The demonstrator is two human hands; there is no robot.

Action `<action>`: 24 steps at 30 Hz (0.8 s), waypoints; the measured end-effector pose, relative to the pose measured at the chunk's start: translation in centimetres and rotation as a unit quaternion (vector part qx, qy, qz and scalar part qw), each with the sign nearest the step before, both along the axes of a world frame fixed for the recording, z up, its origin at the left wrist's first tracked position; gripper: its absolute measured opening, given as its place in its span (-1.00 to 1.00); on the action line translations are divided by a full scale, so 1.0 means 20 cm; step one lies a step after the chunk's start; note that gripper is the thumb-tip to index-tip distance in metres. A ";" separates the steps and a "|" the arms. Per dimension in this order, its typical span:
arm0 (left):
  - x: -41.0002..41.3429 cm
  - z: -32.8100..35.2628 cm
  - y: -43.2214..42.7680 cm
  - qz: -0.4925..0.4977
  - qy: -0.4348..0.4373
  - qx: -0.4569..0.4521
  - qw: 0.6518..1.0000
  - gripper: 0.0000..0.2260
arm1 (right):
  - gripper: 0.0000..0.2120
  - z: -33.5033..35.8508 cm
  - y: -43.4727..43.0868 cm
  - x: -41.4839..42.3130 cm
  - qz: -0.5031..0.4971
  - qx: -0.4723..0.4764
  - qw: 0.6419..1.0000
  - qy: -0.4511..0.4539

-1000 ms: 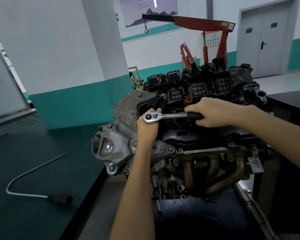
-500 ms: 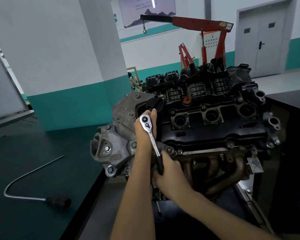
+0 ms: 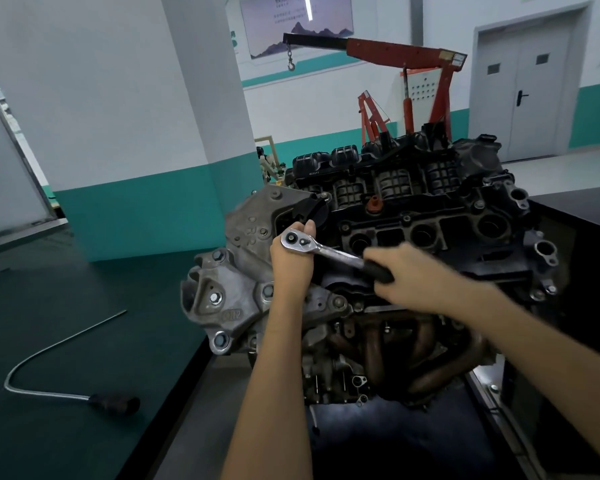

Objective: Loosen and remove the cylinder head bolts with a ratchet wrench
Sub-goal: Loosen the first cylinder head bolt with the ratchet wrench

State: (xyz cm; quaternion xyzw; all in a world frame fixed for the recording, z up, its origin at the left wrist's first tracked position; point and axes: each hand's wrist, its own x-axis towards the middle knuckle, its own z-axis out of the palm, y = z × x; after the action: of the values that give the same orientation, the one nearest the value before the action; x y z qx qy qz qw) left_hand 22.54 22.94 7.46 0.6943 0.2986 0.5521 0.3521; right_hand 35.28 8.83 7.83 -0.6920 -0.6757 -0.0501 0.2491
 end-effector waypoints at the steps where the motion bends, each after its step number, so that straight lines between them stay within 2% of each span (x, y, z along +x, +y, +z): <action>1: 0.00 0.00 -0.01 0.008 0.006 0.007 1.000 -0.56 | -0.78 -0.09 -0.01 -0.07 0.016 0.006 0.997 0.080; 4: 0.00 0.01 -0.03 0.037 0.023 0.042 0.998 -0.56 | -0.84 -0.31 0.02 -0.35 0.024 0.052 0.967 0.247; 6: 0.00 0.01 -0.03 0.044 0.026 0.061 0.997 -0.56 | -0.83 -0.38 0.06 -0.51 0.007 0.075 0.949 0.305; 8: -0.01 0.01 -0.02 0.050 0.041 0.059 0.996 -0.57 | -0.81 -0.39 0.07 -0.53 0.016 0.075 0.945 0.317; 11: -0.01 0.00 0.00 0.049 0.059 0.041 0.996 -0.59 | -0.82 -0.31 0.04 -0.35 0.031 0.036 0.974 0.220; 14: -0.01 -0.01 0.01 0.009 0.040 0.011 0.999 -0.60 | -0.85 -0.09 0.01 -0.04 0.031 -0.022 0.998 0.048; 16: -0.01 0.00 0.00 0.000 0.046 -0.003 0.999 -0.62 | -0.81 0.12 0.04 0.12 0.018 -0.045 0.994 -0.102; 18: -0.01 0.01 0.00 -0.001 0.039 -0.004 0.999 -0.64 | -0.82 0.29 0.08 0.18 0.018 -0.038 0.980 -0.196; 20: -0.01 0.01 0.01 0.001 0.012 -0.009 1.000 -0.61 | -0.79 0.30 0.10 0.17 0.020 -0.019 0.977 -0.213; 21: -0.01 0.00 0.01 0.001 0.006 -0.010 1.000 -0.60 | -0.79 0.25 0.09 0.14 0.012 -0.011 0.982 -0.190; 24: 0.01 0.00 0.02 0.005 0.020 0.002 1.000 -0.55 | -0.80 -0.03 0.03 0.03 0.009 0.010 1.000 -0.018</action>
State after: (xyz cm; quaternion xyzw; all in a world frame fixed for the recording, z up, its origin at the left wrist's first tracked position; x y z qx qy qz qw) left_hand 22.68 23.30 7.40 0.7044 0.3081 0.5407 0.3414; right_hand 35.96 9.35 7.24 -0.6827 -0.6856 -0.0671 0.2437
